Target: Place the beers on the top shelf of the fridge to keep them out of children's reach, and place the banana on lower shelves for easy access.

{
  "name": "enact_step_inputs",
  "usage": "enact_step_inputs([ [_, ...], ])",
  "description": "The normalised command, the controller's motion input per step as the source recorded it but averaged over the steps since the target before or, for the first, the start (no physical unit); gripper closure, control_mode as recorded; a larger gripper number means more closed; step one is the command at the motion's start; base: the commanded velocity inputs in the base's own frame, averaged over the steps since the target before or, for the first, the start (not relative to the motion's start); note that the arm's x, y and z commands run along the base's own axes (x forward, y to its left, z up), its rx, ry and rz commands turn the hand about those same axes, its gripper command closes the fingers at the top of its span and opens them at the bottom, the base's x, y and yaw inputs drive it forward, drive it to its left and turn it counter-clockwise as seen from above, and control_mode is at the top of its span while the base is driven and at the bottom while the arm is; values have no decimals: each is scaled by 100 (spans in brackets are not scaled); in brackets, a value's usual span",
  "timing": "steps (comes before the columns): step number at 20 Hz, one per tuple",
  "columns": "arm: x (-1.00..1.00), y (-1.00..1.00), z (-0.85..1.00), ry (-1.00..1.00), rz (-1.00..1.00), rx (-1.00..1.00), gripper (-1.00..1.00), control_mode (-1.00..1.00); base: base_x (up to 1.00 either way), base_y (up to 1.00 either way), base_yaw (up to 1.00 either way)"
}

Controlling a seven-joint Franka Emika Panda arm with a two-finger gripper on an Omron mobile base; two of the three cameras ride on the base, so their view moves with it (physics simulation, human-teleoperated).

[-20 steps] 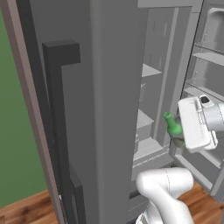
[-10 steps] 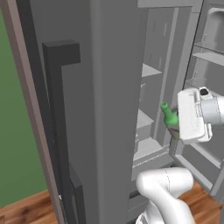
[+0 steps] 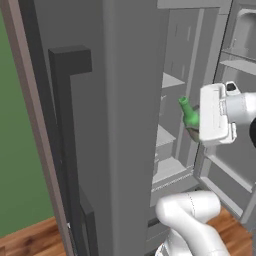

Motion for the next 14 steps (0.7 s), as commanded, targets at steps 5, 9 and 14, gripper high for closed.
enact_step_inputs([
  [5, 46, 23, 2, -7, -12, 7, 100, -100, 0, 0, 0],
  [9, 47, 14, 0, -8, -14, 16, 100, -100, 0, 0, 0],
  [14, 47, 1, 6, -6, -15, 27, 100, -100, 0, 0, 0],
])
